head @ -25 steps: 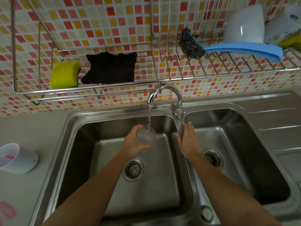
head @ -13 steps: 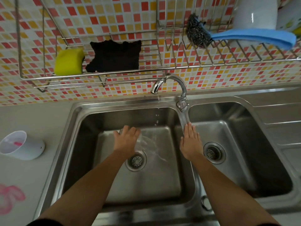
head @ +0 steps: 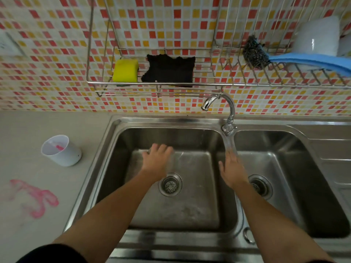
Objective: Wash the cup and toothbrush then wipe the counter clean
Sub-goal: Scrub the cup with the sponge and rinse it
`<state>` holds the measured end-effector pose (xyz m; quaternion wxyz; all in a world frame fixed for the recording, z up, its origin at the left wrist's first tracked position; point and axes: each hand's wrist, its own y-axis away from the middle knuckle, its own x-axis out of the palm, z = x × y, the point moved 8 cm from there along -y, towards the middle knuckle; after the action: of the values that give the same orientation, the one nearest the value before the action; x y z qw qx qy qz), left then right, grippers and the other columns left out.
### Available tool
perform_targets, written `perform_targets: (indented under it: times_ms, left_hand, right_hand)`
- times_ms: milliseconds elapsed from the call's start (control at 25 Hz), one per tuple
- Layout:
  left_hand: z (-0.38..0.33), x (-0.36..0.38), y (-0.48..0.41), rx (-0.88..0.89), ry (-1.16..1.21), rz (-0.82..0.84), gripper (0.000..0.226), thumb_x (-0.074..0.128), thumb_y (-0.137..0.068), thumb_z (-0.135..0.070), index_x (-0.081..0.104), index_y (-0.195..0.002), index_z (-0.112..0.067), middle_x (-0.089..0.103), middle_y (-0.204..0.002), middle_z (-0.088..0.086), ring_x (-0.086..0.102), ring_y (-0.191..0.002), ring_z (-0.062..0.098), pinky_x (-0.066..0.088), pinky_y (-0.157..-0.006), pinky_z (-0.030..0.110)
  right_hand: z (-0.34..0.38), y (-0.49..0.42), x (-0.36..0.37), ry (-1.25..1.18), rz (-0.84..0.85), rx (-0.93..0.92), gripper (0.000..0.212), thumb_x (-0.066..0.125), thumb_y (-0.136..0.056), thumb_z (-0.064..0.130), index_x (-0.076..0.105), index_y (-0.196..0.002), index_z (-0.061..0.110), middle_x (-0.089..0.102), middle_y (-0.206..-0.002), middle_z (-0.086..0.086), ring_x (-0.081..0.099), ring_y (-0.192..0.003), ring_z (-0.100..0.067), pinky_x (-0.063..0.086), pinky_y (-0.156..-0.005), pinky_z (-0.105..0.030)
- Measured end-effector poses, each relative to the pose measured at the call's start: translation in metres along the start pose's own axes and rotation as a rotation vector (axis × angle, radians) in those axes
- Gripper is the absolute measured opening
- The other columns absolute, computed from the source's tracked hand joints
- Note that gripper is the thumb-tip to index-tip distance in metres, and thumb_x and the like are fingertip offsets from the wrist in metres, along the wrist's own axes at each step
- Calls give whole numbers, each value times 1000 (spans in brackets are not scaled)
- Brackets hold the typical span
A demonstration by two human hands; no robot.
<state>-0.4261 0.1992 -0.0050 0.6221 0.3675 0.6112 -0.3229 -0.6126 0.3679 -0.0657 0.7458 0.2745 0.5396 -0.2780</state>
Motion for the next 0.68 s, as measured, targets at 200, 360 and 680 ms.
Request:
perform_targets:
  times_ms: [200,360,680]
  left_hand:
    - [72,20,62,-404,1404,-87,82,89,-54,-9,41,-118,-28,54,-118,2,53,-115,24,49,-95,43]
    - [115,-8,123,-332,1846,-129,83,84,-56,-15,42,-127,-26,52,-125,12,54,-118,35,50,-90,55]
    - [337,-63,243,-432,1511,-402,78,86,-44,-44,52,-112,-27,63,-106,-7,62,-103,16,55,-78,33]
  right_hand:
    - [68,26,11,-6,-39,-120,36,42,-96,23,48,-127,4,52,-127,-18,52,-113,-31,42,-98,-41]
    - [154,38,49,-103,92,-138,28,40,-97,19,53,-116,2,55,-118,-21,57,-101,-38,46,-86,-42]
    - [385,54,117,-534,199,-137,43,36,-99,20,38,-137,-1,40,-142,-22,38,-131,-33,29,-111,-39]
